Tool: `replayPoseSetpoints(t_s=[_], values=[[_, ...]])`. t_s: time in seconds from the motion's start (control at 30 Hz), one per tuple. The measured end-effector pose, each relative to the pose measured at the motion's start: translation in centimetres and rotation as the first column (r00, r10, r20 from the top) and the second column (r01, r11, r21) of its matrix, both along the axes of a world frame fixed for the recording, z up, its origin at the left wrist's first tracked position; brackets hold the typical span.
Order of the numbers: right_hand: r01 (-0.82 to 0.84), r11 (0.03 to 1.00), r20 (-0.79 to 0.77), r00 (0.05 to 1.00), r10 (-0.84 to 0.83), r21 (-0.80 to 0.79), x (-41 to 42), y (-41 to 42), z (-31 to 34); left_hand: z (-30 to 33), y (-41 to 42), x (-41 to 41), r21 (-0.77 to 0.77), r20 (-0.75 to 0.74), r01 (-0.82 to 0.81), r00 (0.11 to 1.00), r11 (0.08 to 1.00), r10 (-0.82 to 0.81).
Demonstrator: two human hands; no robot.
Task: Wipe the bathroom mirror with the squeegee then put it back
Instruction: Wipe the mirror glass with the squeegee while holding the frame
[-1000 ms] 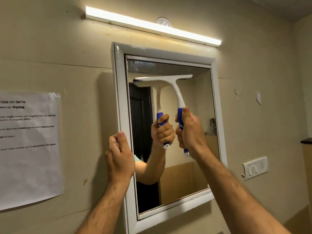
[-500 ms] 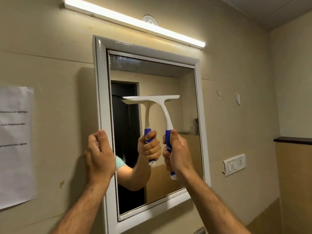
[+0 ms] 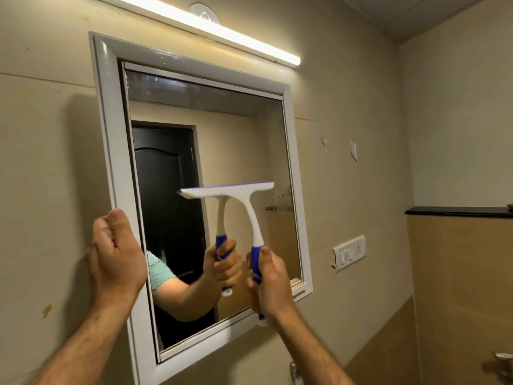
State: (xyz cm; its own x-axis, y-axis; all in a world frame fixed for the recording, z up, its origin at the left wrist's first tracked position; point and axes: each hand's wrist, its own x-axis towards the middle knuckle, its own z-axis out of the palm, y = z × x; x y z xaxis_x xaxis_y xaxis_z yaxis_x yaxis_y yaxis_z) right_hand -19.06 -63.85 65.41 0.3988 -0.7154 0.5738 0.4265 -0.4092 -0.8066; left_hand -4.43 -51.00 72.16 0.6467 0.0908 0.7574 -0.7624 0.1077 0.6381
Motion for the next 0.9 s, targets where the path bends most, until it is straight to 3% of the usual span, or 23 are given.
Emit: replayPoseSetpoints(t_s=[0.07,0.3,0.63,0.9], values=[[0.005,1.0,-0.029,1.0,-0.005,-0.002,-0.2,-0.3,-0.6,0.0,0.0,0.0,-0.009,0.009,0.0,1.0,1.0,0.0],[-0.039,0.996,-0.025,0.999,0.037,-0.075,-1.1,-0.3,6.2,0.0,0.0,0.1,-0.005,0.003,0.005,1.0,1.0,-0.005],[-0.07,0.995,-0.047,0.996,0.073,0.068,-1.3,-0.2,-3.8,0.2,0.3,-0.9,-0.046,-0.037,-0.011,0.999,0.999,0.009],[-0.043,0.999,-0.061,0.997,0.043,0.004,-0.8,-0.7,3.4,0.2,0.2,-0.6,-0.022,-0.025,-0.012,1.0,1.0,0.011]])
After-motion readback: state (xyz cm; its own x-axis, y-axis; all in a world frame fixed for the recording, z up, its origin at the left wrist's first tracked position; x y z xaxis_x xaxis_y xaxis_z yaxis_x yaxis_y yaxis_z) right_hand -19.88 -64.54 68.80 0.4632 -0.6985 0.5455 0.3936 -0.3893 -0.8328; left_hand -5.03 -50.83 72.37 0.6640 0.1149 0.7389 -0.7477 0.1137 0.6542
